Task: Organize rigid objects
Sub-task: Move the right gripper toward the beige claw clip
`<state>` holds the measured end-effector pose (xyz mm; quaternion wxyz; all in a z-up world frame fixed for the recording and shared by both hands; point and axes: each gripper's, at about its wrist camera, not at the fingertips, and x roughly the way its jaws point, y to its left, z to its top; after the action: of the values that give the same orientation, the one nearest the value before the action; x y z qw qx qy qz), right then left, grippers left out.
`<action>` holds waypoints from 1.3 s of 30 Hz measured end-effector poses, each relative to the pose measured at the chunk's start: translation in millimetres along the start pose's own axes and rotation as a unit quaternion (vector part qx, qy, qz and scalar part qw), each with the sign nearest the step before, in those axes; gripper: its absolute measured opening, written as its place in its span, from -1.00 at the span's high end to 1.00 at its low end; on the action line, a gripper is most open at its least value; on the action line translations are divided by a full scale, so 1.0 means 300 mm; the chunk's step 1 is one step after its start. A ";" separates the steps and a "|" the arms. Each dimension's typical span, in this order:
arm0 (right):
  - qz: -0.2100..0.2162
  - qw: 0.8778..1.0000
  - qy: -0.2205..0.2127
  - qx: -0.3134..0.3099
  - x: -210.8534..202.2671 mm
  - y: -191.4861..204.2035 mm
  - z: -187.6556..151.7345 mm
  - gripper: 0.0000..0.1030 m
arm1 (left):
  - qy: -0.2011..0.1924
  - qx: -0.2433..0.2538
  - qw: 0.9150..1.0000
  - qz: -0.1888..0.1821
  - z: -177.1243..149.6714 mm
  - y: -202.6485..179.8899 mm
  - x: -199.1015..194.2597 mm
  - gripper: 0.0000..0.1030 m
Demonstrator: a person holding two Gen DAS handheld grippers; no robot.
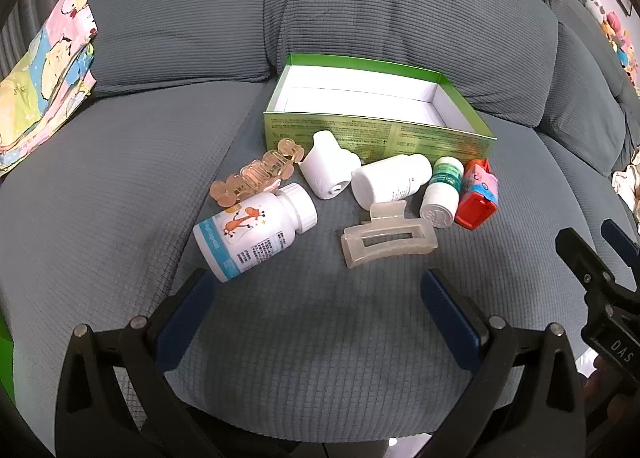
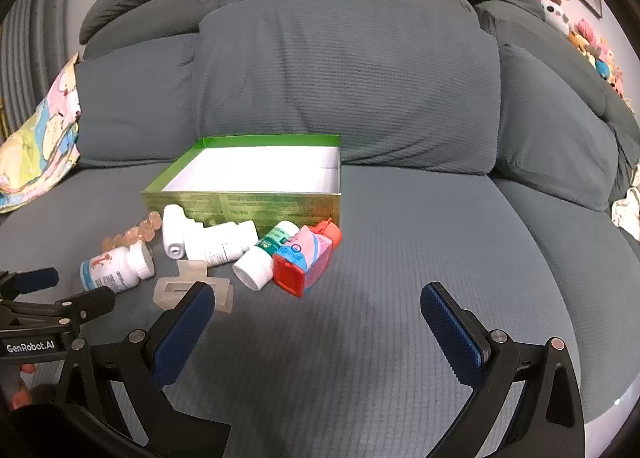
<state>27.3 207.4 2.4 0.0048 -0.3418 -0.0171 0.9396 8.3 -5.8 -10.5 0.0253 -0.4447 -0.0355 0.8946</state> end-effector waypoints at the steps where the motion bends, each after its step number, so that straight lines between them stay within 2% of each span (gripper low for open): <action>1: -0.001 1.000 -0.003 0.000 -0.002 0.000 0.000 -1.00 | 0.000 -0.002 1.000 -0.001 0.001 0.001 0.001 -0.98; 9: 0.020 1.000 -0.012 0.017 -0.004 -0.017 0.001 -1.00 | 0.004 -0.012 1.000 -0.010 0.005 0.011 0.007 -0.98; 13: 0.051 0.998 -0.001 0.029 0.011 -0.034 -0.008 -1.00 | -0.001 -0.010 1.000 -0.002 0.009 0.001 0.004 -0.98; 18: 0.124 0.991 0.014 0.057 0.040 -0.046 -0.022 -1.00 | -0.007 -0.004 1.000 -0.008 0.014 -0.001 0.001 -0.98; 22: 0.129 0.991 -0.019 0.017 0.024 -0.004 -0.044 -1.00 | 0.005 -0.020 0.999 -0.043 0.009 0.028 0.024 -0.98; 25: 0.154 0.988 0.008 0.008 0.041 0.015 -0.058 -1.00 | 0.023 -0.034 0.997 -0.070 -0.004 0.045 0.056 -0.98; 28: 0.169 0.985 0.029 0.012 0.078 0.018 -0.075 -1.00 | 0.030 -0.035 0.996 -0.073 -0.012 0.048 0.077 -0.98; 32: 0.148 0.987 0.041 -0.054 0.104 0.087 -0.109 -1.00 | 0.028 -0.037 0.996 -0.074 -0.015 0.051 0.092 -0.98; 34: 0.155 0.984 0.048 -0.069 0.118 0.112 -0.119 -1.00 | 0.026 -0.030 0.997 -0.064 -0.015 0.046 0.098 -0.98; 39: 0.176 0.981 0.061 -0.057 0.160 0.120 -0.117 -1.00 | 0.021 -0.013 0.998 -0.057 -0.011 0.029 0.122 -0.98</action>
<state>13.1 173.6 -56.5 -0.1789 -0.3963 -0.0096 0.9005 -11.2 -11.7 -42.2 0.0713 -0.4612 -0.0715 0.8816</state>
